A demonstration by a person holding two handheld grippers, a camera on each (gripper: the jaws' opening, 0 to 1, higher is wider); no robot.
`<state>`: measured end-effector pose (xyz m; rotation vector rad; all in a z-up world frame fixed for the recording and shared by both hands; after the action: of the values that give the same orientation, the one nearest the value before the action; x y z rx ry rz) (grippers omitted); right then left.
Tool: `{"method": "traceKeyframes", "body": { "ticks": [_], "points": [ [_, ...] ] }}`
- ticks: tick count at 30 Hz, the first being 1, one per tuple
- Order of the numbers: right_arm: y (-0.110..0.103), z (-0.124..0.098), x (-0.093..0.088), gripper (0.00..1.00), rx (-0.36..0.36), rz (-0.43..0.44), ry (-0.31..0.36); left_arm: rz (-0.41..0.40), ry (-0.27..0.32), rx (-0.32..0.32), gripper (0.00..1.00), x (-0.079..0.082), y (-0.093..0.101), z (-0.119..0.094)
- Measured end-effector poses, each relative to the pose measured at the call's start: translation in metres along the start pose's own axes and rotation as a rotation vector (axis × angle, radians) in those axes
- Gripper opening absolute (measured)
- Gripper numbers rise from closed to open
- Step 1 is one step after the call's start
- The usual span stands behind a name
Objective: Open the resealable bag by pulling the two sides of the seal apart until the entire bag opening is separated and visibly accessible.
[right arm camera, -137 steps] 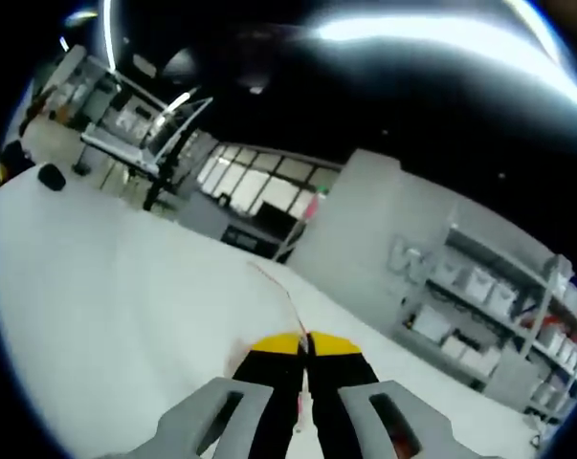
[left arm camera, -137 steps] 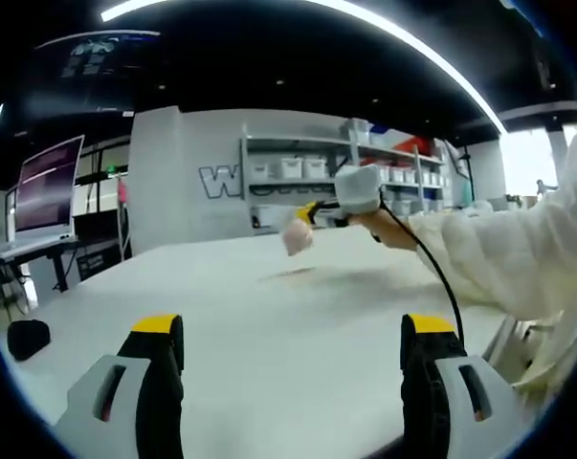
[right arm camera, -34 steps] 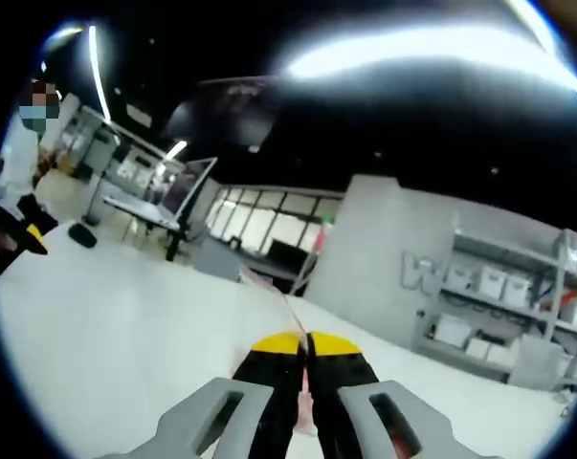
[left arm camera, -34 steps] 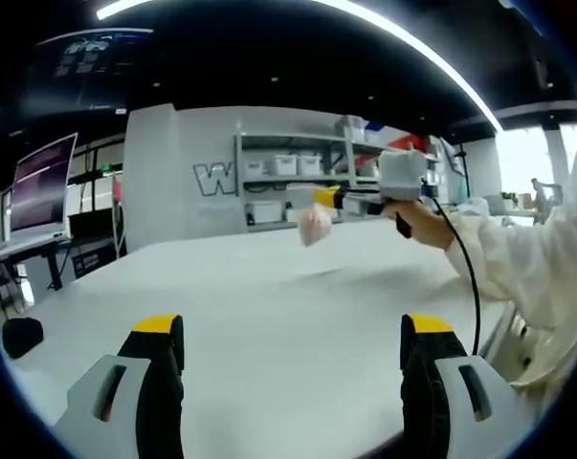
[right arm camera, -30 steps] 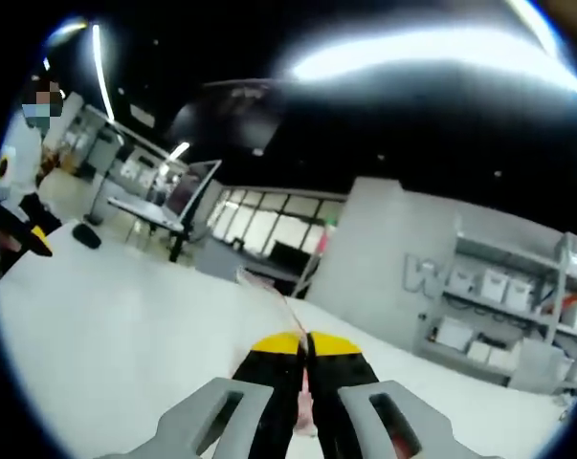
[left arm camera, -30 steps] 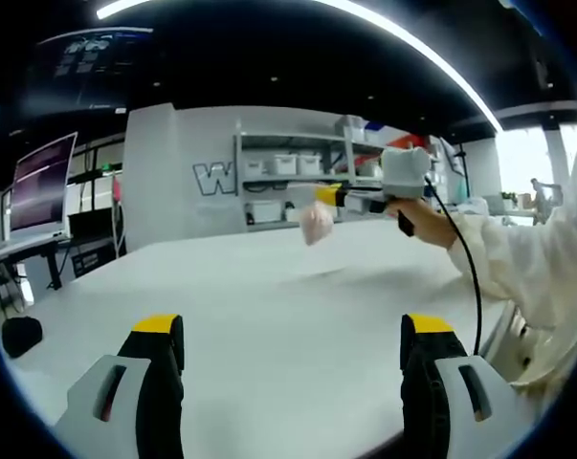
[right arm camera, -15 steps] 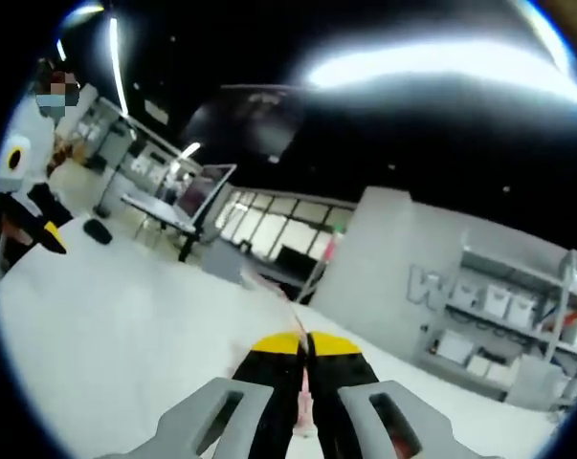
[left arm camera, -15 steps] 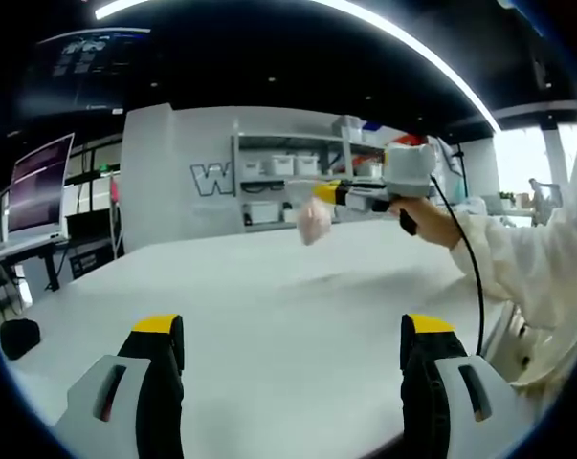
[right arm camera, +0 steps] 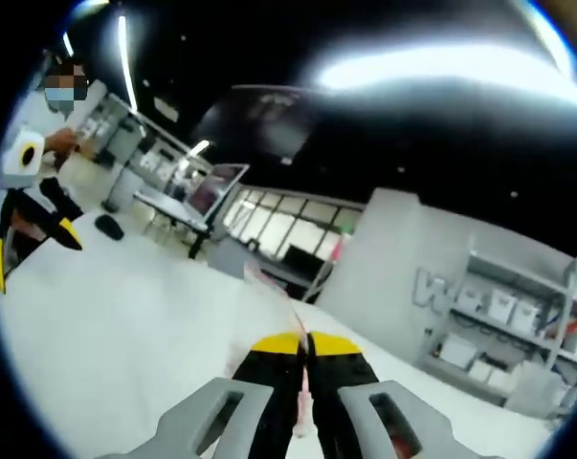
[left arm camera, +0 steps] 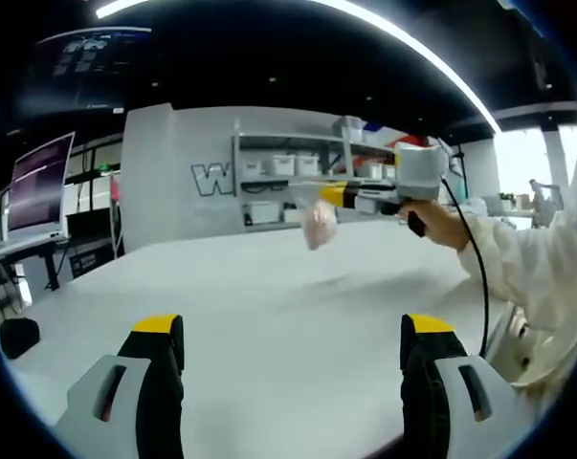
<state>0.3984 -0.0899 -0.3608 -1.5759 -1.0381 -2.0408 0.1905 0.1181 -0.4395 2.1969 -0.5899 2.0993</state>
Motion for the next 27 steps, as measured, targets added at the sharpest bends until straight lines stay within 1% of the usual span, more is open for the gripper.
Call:
{"method": "traceKeyframes", "body": {
  "ticks": [9, 15, 27],
  "points": [
    [0.000, -0.006, -0.002, 0.00, 0.004, -0.003, -0.005, 0.001, -0.006, -0.004, 0.93, -0.001, 0.001, 0.000],
    [-0.003, -0.013, -0.005, 0.00, 0.014, -0.007, -0.015, 0.001, -0.007, -0.003, 0.93, -0.002, 0.002, 0.001],
    [-0.015, -0.033, -0.002, 0.00, 0.049, -0.046, -0.019, -0.003, -0.012, -0.006, 0.93, -0.004, 0.003, 0.002]
  ]
}}
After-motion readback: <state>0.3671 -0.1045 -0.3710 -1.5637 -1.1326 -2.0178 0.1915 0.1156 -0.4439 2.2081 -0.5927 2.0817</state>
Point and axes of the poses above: the point that each gripper's makers call its tool centre point, and the gripper's own axes: z roughly forward along the fingers, y roughly to its right, x roughly out of its top, the point moved 8 cm from there along -z, roughly backward along the fingers, and after that the axes turned 10 degrees about z, right-handed, at the moved point
